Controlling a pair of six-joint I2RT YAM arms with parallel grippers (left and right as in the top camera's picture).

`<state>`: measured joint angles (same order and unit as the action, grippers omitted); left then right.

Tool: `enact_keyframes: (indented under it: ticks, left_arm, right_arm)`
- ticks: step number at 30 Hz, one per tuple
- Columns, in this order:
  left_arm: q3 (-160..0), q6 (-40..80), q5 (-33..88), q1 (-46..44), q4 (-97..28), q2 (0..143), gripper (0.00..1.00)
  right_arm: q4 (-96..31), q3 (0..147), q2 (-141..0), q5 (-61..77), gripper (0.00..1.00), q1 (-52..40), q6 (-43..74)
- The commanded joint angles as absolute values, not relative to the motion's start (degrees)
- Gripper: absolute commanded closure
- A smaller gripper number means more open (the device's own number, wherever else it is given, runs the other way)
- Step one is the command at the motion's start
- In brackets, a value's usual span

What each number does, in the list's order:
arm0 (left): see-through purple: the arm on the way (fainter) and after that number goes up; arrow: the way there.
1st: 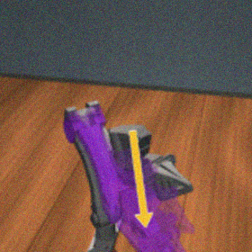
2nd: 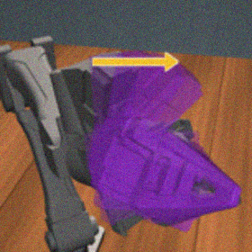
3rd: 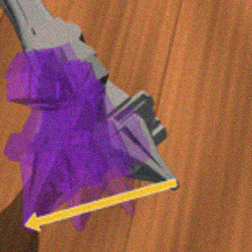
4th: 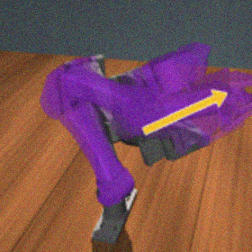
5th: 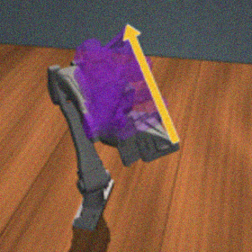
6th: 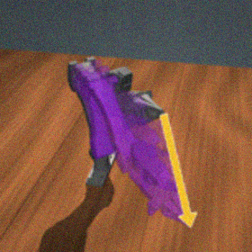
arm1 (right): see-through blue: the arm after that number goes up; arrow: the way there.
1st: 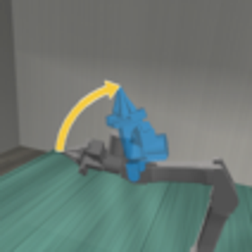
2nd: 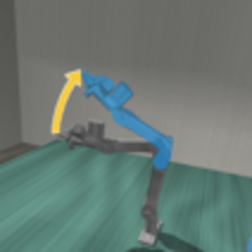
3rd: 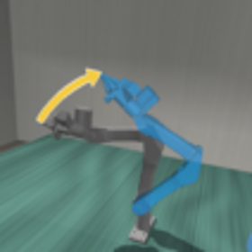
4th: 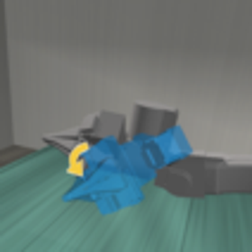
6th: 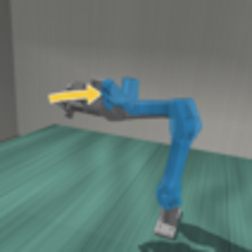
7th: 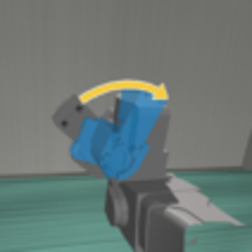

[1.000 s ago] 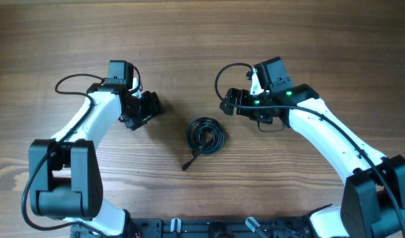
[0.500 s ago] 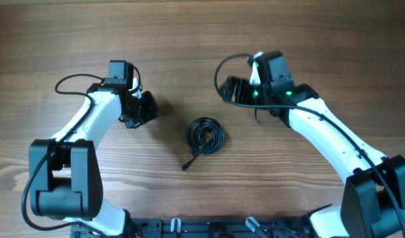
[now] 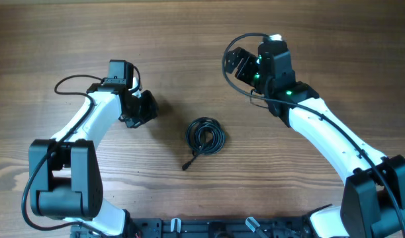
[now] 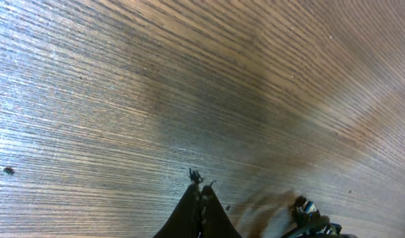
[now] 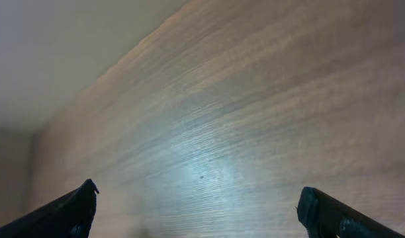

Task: Untangle cables
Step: 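Withdraw both grippers outward from the coil on the table, then lower the right gripper onto the coil and grasp its strands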

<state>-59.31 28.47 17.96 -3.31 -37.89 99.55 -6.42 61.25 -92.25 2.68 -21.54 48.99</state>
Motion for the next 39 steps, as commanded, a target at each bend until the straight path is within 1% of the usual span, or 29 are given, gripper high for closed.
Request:
enact_keyframes:
  ticks: [1,5,8,11,12,13,14,15,17,19,20,23,26,28,31,36,39]
  left_arm:
    - [-59.24,30.33,18.44,-3.25,-37.67,99.18,0.96]
    - [-59.24,30.3,18.44,-3.25,-37.76,99.18,0.96]
    - [-59.24,30.3,18.44,-3.25,-37.8,99.18,0.96]
    - [-59.24,30.3,18.44,-3.25,-37.67,99.18,0.96]
    - [-59.24,30.28,18.41,-3.25,-37.32,99.18,0.96]
    - [-59.24,30.3,18.41,-3.25,-37.17,99.18,0.96]
    - [-59.24,30.28,18.41,-3.25,-37.04,99.18,0.96]
    - [-59.24,30.28,18.41,-3.25,-36.84,99.18,0.96]
    - [-59.24,30.3,18.41,-3.25,-36.38,99.2,0.96]
    - [-59.24,30.3,18.41,-3.25,-35.92,99.22,0.96]
    - [-59.24,30.3,18.41,-3.25,-35.68,99.22,0.96]
    - [-59.24,30.3,18.44,-3.25,-35.33,99.24,0.96]
    - [-59.24,30.28,18.44,-3.25,-35.62,99.24,0.94]
    - [-59.24,30.28,18.41,-3.25,-35.68,99.24,0.92]
    - [-59.24,30.28,18.41,-3.25,-35.68,99.24,0.9]
    - [-59.24,30.28,18.41,-3.25,-35.62,99.24,0.9]
    - [-59.24,30.28,18.44,-3.25,-35.64,99.24,0.9]
  right_arm:
    - [-7.01,61.76,-92.42,1.1,0.0,-21.67,62.81]
    - [-12.67,61.76,-92.4,7.42,0.0,-21.67,64.45]
    - [-17.1,61.76,-92.4,7.75,0.0,-21.67,64.45]
    - [-27.11,61.76,-92.33,8.69,0.0,-21.67,60.75]
    - [-29.61,61.76,-92.4,12.93,0.28,-21.67,53.67]
    - [-30.76,61.76,-92.4,15.7,0.61,-21.87,49.8]
    - [-31.79,61.76,-92.4,17.61,0.76,-22.06,47.62]
    - [-33.28,61.76,-92.4,19.84,0.83,-22.46,45.65]
    - [-36.73,61.41,-92.4,22.59,0.88,-23.64,43.16]
    - [-39.27,60.84,-92.42,22.28,0.88,-24.71,43.68]
    - [-39.57,60.34,-92.42,22.37,0.87,-25.19,43.7]
    - [-39.64,58.08,-92.42,22.37,0.76,-27.07,45.19]
    - [-37.69,56.03,-92.53,22.37,0.7,-28.75,45.21]
    - [-36.07,54.65,-92.53,22.39,0.67,-29.8,45.28]
    - [-35.55,54.06,-92.58,22.37,0.64,-31.35,45.12]
    - [-33.91,54.06,-92.79,22.2,0.63,-34.41,44.99]
    - [-33.3,54.06,-93.36,19.75,0.63,-36.23,45.21]
